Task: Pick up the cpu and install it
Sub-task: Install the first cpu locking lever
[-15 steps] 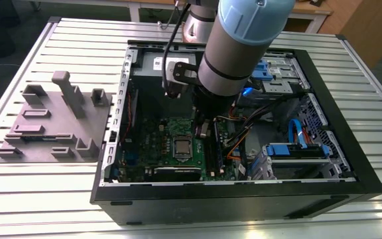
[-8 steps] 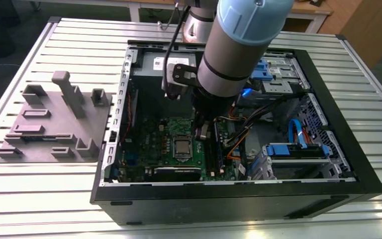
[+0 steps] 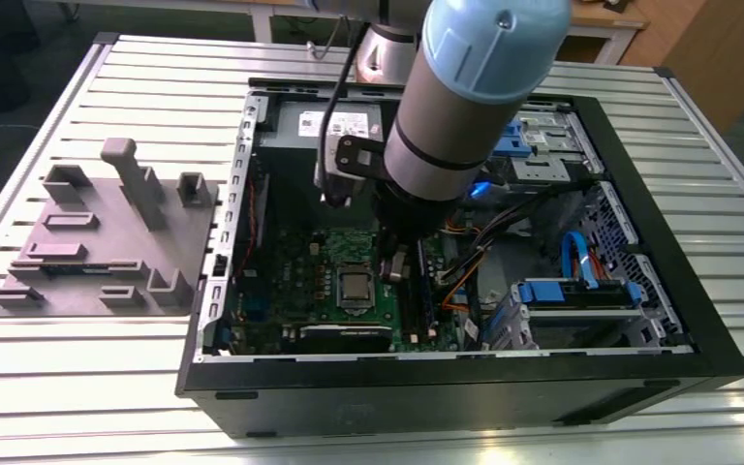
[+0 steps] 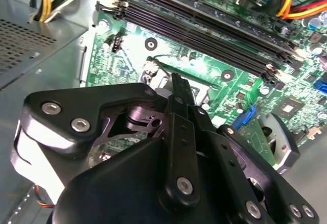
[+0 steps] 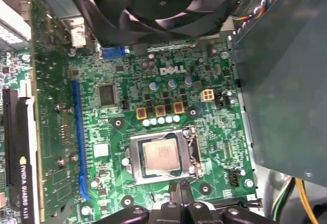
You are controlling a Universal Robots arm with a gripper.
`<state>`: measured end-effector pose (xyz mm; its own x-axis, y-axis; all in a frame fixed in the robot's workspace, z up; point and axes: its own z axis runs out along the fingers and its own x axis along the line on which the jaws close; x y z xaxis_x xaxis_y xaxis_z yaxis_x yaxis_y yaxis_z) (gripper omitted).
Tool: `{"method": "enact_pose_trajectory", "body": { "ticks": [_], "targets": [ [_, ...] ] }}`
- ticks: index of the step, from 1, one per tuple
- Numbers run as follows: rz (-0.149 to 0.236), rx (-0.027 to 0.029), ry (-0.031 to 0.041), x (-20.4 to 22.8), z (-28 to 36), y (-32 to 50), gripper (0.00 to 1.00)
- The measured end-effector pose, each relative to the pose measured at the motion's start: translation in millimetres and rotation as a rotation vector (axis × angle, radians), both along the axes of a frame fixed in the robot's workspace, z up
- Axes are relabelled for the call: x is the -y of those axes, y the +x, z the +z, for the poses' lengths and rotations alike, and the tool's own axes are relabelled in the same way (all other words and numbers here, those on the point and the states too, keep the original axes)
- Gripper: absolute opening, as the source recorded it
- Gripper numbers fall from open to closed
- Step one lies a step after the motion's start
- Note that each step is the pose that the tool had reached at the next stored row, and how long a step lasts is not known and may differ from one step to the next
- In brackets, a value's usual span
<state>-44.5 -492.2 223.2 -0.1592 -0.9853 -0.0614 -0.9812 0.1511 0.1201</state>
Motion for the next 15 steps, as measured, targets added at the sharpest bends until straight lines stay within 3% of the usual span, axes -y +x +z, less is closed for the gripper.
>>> {"method": "enact_pose_trajectory", "body": {
  "ticks": [9, 12, 15],
  "targets": [
    [0.003, 0.0, -0.0005, 12.6, -4.0, -0.4, 0.1],
    [0.004, 0.0, -0.0006, 16.1, -7.3, -0.5, 0.1],
    [0.008, -0.0001, -0.0006, 17.9, -15.0, -0.4, 0.1]
  ]
}}
